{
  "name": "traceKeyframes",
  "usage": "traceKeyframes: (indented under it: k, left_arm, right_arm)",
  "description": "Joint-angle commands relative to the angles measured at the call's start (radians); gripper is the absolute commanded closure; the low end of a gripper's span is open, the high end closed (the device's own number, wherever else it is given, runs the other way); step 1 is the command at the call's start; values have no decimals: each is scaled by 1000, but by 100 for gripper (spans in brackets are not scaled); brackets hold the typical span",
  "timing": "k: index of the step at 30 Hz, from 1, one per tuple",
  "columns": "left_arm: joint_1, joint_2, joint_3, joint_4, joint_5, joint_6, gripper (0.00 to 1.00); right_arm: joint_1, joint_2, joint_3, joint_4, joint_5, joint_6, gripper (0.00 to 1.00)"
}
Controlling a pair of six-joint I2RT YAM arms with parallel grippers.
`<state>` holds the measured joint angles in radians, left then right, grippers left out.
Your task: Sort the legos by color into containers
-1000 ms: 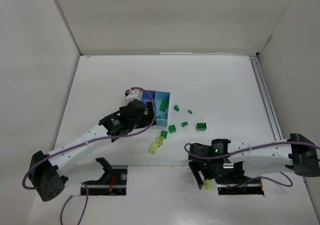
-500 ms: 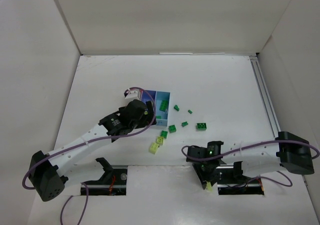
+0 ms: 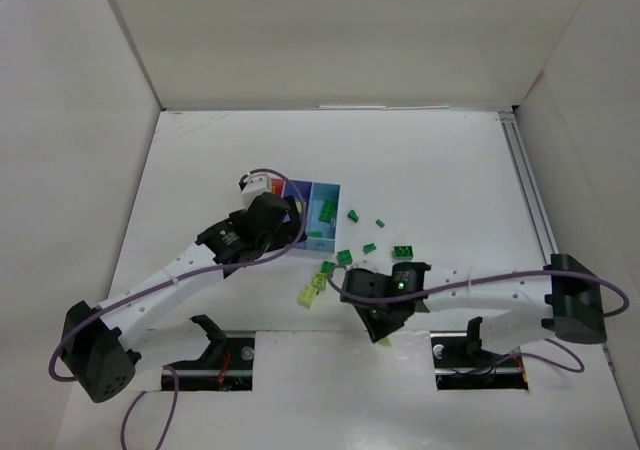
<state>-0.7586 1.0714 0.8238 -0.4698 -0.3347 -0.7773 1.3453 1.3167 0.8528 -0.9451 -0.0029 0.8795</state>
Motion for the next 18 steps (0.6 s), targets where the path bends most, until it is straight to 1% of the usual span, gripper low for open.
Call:
traceKeyframes:
  k: [1,2,5,6,7,9,10,11,12,13,14,16,18]
  left_arm:
    - [37,-27,69,-9,-21,-1,0]
    - [48,-42,69,-9,-21,13,0]
    - [103,-77,92,-18,-21,33,0]
    - [120,-77,92,-18,-21,33,0]
    - [166,-93,92,-18,-21,44,0]
    - [221,-106,92,-49,-1,55,0]
    - [278,-129,92,-49,-1,64,0]
    - [306,-140,83,-49,16,64,0]
    - [332,-151,83,-49,35,64,0]
    - [358,-160,71,-49,52,64,0]
    - [407,-175,61,-49,74,84,0]
    - [447,-188,43,-18,140,102,0]
    - [470,-188,34,-9,152,111,0]
  right_arm:
    - [-52,99,153,19,190,-203,76]
    - [-87,127,236,28,208,-246,77]
    - [-149,225,357,52,251,-402,78]
    - [-196,243,429,68,251,-442,79]
    - [-222,274,463,86,241,-521,79]
    - [-267,300,531,147,201,-595,80]
    - [-305,317,601,167,192,-628,80]
    - [-320,360,644,196,192,-684,80]
    - [-334,386,688,206,181,-707,80]
    - [-357,415,778,206,170,-730,80]
    - [-368,474,822,215,170,-767,80]
    - [-394,535,899,229,130,-800,80]
    - [-434,620,1001,238,104,-829,80]
